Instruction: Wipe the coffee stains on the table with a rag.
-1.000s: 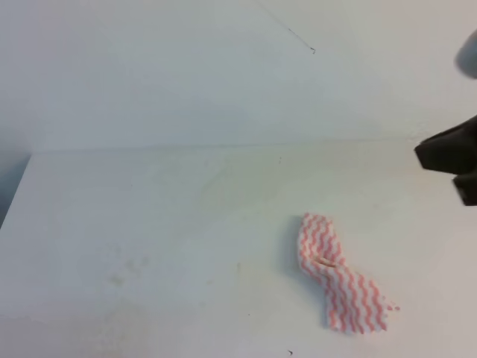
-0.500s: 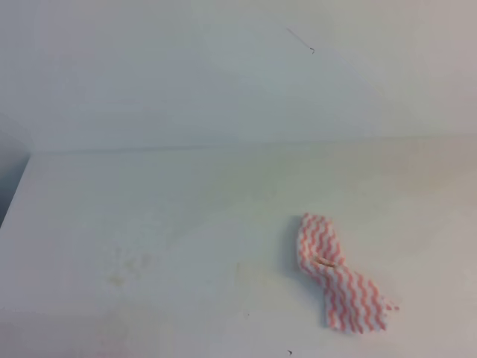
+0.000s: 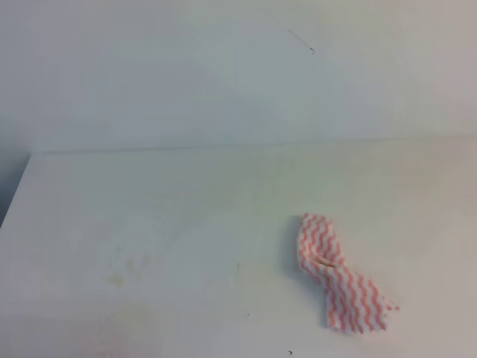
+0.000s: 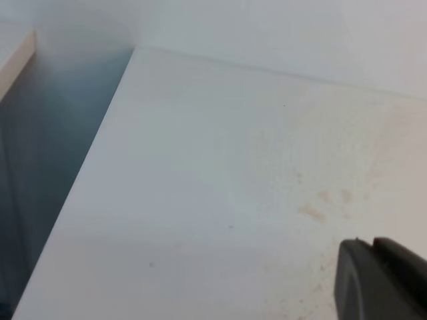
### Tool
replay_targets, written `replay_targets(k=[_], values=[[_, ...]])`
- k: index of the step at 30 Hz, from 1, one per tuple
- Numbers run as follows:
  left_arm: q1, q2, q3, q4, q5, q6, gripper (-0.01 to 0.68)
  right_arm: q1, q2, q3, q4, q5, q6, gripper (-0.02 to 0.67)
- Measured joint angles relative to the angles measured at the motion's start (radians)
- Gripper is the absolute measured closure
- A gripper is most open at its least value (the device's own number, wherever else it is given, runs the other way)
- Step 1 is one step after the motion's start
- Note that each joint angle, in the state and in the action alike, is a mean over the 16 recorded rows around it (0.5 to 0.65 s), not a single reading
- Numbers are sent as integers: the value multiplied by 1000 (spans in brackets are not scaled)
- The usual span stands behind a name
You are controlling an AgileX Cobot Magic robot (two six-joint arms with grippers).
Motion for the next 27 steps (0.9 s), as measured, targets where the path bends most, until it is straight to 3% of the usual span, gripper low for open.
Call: replay_targets(k=[11,27], values=[[0,2,-5,0,-1,0,672,-79,-269,208,-78,-79,-22,649],[0,2,-8,0,-1,0,672,-93,-583,845,-235,-511,120,649]])
